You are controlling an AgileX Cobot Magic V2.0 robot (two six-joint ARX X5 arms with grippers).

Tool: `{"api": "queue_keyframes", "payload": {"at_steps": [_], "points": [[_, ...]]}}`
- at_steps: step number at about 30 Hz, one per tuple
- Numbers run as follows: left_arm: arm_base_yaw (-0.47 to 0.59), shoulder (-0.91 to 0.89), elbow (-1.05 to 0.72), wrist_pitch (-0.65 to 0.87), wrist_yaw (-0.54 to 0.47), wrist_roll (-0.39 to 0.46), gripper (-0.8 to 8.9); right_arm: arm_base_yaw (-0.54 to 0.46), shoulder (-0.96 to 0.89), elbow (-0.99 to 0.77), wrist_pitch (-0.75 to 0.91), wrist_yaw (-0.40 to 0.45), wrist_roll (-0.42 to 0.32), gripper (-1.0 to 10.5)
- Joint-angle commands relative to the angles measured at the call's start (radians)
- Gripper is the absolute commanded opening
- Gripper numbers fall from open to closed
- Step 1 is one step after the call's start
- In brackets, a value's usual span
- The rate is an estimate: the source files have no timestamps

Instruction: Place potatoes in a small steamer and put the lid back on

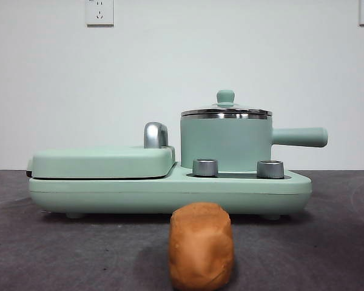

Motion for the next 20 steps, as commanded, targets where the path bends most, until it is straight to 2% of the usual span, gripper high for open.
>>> {"api": "queue_keyframes", "payload": {"at_steps": [1,5,10,15,20], "points": [[0.000,-0.002,-0.017,0.010,0.003,-0.081,0.06,0.002,-0.002,-0.005,0.027,-0.025,0.184,0.2],[-0.004,0.007,0.023,0.010,0.043,-0.130,0.08,0.002,-0.001,0.030,0.052,-0.135,0.275,0.1],[-0.024,0.050,0.126,0.006,0.050,-0.171,0.08,0.002,0.023,0.124,0.028,-0.163,0.362,0.1],[-0.043,0.166,0.276,0.001,0.128,-0.172,0.08,0.002,0.100,0.289,-0.098,-0.247,0.358,0.1],[-0.066,0.333,0.453,-0.048,0.222,-0.168,0.08,0.002,0.208,0.475,-0.226,-0.366,0.286,0.1]]}}
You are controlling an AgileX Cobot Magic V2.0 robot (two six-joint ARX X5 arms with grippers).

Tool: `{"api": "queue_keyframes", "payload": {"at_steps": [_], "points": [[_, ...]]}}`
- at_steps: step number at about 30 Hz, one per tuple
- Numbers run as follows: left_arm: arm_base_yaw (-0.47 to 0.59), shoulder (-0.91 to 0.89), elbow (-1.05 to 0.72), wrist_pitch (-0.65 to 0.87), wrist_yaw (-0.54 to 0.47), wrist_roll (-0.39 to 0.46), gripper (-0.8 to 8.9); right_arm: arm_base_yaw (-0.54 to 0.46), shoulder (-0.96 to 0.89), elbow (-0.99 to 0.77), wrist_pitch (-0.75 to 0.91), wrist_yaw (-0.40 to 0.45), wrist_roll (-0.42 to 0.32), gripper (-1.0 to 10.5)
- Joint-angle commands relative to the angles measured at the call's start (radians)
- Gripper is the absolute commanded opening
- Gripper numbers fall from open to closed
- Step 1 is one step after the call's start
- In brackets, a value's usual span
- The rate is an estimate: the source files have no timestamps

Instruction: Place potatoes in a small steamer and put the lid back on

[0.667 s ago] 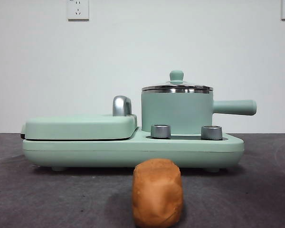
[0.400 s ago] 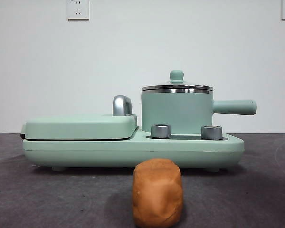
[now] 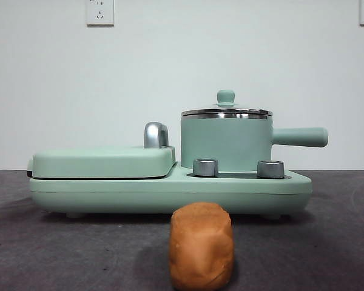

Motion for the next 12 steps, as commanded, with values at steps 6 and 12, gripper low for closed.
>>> {"api": "queue_keyframes", "payload": {"at_steps": [6,12], "points": [[-0.045,0.262,0.264,-0.089,0.166,0.037,0.08,0.002,0.188,0.268,-0.121,-0.202,-0.128,0.1],[-0.131,0.390,0.387,-0.167,0.264,0.109,0.09,0.034,0.302,0.408,-0.191,-0.316,-0.236,0.1]]}}
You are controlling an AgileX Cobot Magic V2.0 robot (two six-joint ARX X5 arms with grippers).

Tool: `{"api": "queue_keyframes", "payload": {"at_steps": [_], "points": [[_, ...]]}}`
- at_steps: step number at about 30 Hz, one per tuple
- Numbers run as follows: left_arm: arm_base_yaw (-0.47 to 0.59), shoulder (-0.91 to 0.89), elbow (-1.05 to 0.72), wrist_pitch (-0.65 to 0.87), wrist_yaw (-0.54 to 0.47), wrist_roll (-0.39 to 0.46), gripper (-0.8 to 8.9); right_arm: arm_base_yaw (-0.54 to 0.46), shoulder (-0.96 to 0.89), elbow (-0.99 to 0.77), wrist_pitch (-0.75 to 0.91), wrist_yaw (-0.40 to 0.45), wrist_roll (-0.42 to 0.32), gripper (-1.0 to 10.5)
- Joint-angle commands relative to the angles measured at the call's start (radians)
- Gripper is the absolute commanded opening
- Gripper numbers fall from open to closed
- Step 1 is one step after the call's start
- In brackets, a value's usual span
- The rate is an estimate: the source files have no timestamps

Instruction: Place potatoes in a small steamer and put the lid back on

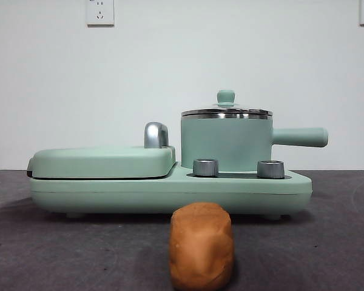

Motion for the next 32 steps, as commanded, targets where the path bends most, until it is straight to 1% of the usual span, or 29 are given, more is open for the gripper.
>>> {"api": "queue_keyframes", "payload": {"at_steps": [1,5,8,10,12,14,15,18,21,22,26,29,32], "points": [[-0.040,0.032,0.055,-0.017,0.040,0.071,0.09,0.024,0.036,0.057,-0.023,-0.048,-0.089,0.1],[-0.106,0.081,0.113,-0.077,0.095,0.123,0.09,0.066,0.067,0.089,-0.061,-0.089,-0.139,0.1],[-0.148,0.103,0.128,-0.089,0.127,0.130,0.15,0.091,0.071,0.090,-0.066,-0.106,-0.157,0.1],[-0.173,0.108,0.128,-0.090,0.127,0.129,0.78,0.102,0.069,0.090,-0.066,-0.097,-0.158,0.2],[-0.193,0.111,0.128,-0.089,0.127,0.129,1.81,0.105,0.069,0.090,-0.066,-0.095,-0.158,0.3],[-0.207,0.111,0.128,-0.089,0.127,0.129,2.94,0.105,0.069,0.090,-0.066,-0.095,-0.155,1.3],[-0.212,0.111,0.128,-0.089,0.127,0.129,3.53,0.105,0.070,0.090,-0.067,-0.095,-0.155,2.1],[-0.222,0.113,0.128,-0.084,0.127,0.109,4.69,0.105,0.070,0.090,-0.074,-0.095,-0.154,3.7],[-0.232,0.119,0.130,-0.080,0.127,0.094,4.83,0.105,0.070,0.090,-0.081,-0.095,-0.142,4.7],[-0.235,0.126,0.133,-0.082,0.127,0.092,4.83,0.105,0.070,0.090,-0.082,-0.095,-0.135,4.8],[-0.253,0.183,0.173,-0.087,0.126,0.089,5.01,0.105,0.070,0.090,-0.084,-0.095,-0.129,4.8],[-0.274,0.266,0.240,-0.098,0.126,0.096,5.01,0.105,0.070,0.090,-0.097,-0.094,-0.128,4.8],[-0.299,0.389,0.351,-0.157,0.102,0.141,5.01,0.105,0.070,0.090,-0.111,-0.092,-0.128,4.8]]}}
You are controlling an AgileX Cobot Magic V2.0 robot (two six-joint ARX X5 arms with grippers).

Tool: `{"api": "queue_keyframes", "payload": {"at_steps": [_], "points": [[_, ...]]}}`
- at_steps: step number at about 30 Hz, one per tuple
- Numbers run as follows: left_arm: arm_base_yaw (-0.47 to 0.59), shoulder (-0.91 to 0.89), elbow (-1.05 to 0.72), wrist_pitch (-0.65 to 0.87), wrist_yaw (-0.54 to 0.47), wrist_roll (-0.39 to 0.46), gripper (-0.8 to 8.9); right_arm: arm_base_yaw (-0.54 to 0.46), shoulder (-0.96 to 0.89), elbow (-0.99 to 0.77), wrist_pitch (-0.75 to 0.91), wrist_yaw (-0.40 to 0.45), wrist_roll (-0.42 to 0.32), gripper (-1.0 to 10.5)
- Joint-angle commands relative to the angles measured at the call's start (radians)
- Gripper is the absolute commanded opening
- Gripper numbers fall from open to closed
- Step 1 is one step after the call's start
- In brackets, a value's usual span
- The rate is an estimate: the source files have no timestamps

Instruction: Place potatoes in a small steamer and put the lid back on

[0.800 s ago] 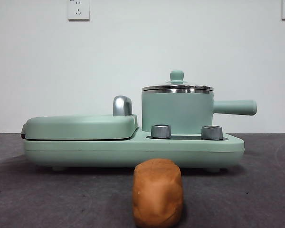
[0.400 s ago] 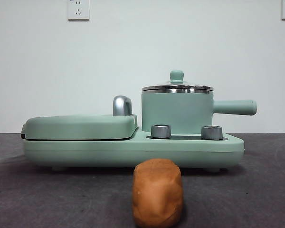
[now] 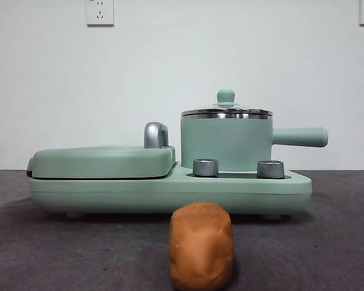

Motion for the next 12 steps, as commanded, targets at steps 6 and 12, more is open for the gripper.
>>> {"api": "queue_keyframes", "payload": {"at_steps": [6,12], "points": [[-0.094,0.373,0.389,-0.191,-0.238,0.212,5.01,0.003,0.004,0.015,-0.021,0.028,0.011,4.8],[-0.144,0.644,0.661,-0.249,-0.402,0.269,5.01,0.003,0.004,0.015,-0.028,0.034,0.017,4.8]]}}
